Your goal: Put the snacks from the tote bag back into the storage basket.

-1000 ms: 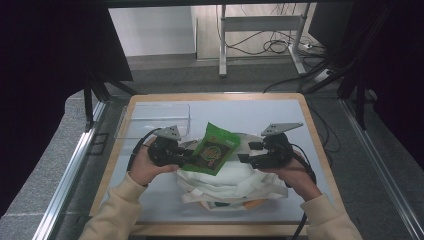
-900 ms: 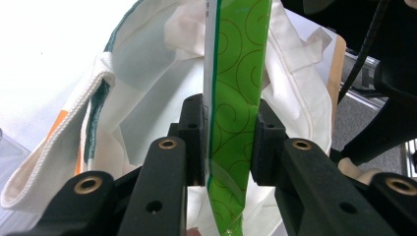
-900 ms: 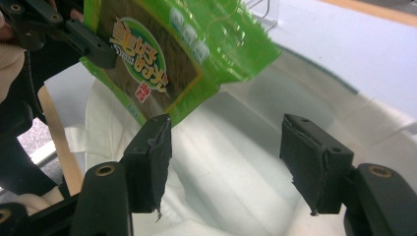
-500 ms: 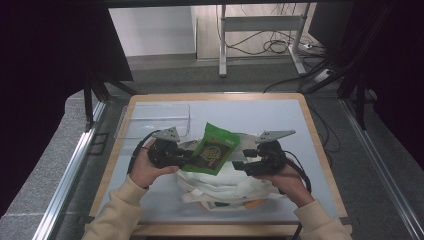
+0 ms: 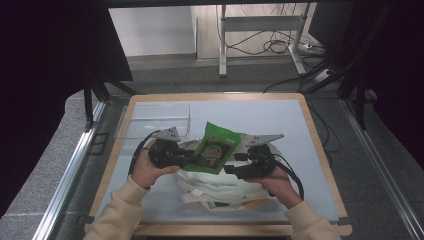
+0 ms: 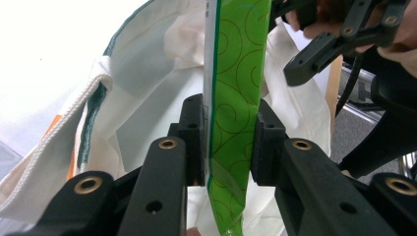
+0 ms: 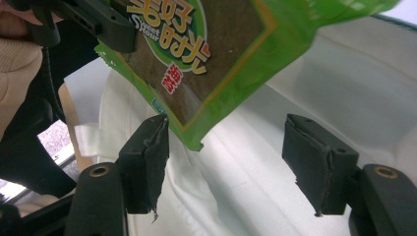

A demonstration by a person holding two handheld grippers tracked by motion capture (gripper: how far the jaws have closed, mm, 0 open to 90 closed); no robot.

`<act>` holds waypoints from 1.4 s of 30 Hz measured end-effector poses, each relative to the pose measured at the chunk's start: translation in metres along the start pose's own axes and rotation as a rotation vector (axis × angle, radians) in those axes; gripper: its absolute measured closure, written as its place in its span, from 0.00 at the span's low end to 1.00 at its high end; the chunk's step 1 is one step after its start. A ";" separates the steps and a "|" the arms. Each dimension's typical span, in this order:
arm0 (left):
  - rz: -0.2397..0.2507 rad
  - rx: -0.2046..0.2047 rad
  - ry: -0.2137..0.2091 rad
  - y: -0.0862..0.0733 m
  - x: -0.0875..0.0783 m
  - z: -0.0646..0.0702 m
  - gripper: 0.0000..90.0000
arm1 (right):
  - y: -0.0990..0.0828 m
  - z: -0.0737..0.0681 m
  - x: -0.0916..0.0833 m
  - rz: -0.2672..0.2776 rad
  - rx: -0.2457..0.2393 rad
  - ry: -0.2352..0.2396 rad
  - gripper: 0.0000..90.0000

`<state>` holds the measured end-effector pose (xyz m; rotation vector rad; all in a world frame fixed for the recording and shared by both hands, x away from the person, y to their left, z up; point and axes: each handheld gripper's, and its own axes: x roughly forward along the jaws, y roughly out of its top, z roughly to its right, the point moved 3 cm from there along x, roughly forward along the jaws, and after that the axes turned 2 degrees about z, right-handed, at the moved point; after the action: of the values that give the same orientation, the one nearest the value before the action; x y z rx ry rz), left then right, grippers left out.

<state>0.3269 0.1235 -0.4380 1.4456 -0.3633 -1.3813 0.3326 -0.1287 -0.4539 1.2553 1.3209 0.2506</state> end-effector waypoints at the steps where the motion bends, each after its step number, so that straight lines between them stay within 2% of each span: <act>1: 0.005 -0.001 -0.002 0.000 0.000 0.000 0.81 | 0.000 -0.001 0.002 0.002 -0.005 0.005 0.38; 5: 0.033 -0.003 -0.021 0.002 -0.003 0.000 0.81 | 0.003 -0.004 0.008 0.023 -0.011 0.030 0.39; 10: 0.036 0.001 -0.015 0.002 -0.005 0.001 0.81 | 0.005 -0.007 0.015 0.041 -0.017 0.066 0.41; 14: 0.047 0.003 -0.041 0.002 -0.004 0.001 0.81 | 0.005 -0.007 0.018 0.047 -0.031 0.078 0.41; 19: 0.052 0.003 -0.042 0.002 -0.004 0.002 0.81 | 0.005 -0.008 0.023 0.057 -0.044 0.098 0.44; 26: 0.048 0.012 -0.057 0.002 -0.003 0.003 0.80 | 0.006 -0.008 0.026 0.069 -0.078 0.133 0.56; 31: 0.052 0.010 -0.069 0.000 -0.005 0.000 0.79 | 0.007 -0.006 0.022 0.086 -0.063 0.175 0.67; 35: 0.033 0.027 -0.058 -0.003 -0.003 -0.001 0.75 | 0.008 -0.005 0.018 0.089 -0.075 0.202 0.75; 42: 0.023 0.028 -0.045 -0.004 0.002 -0.002 0.69 | 0.009 -0.006 0.013 0.087 -0.089 0.225 0.80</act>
<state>0.3274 0.1243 -0.4429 1.4306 -0.4289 -1.3968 0.3371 -0.1120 -0.4529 1.2377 1.4312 0.5197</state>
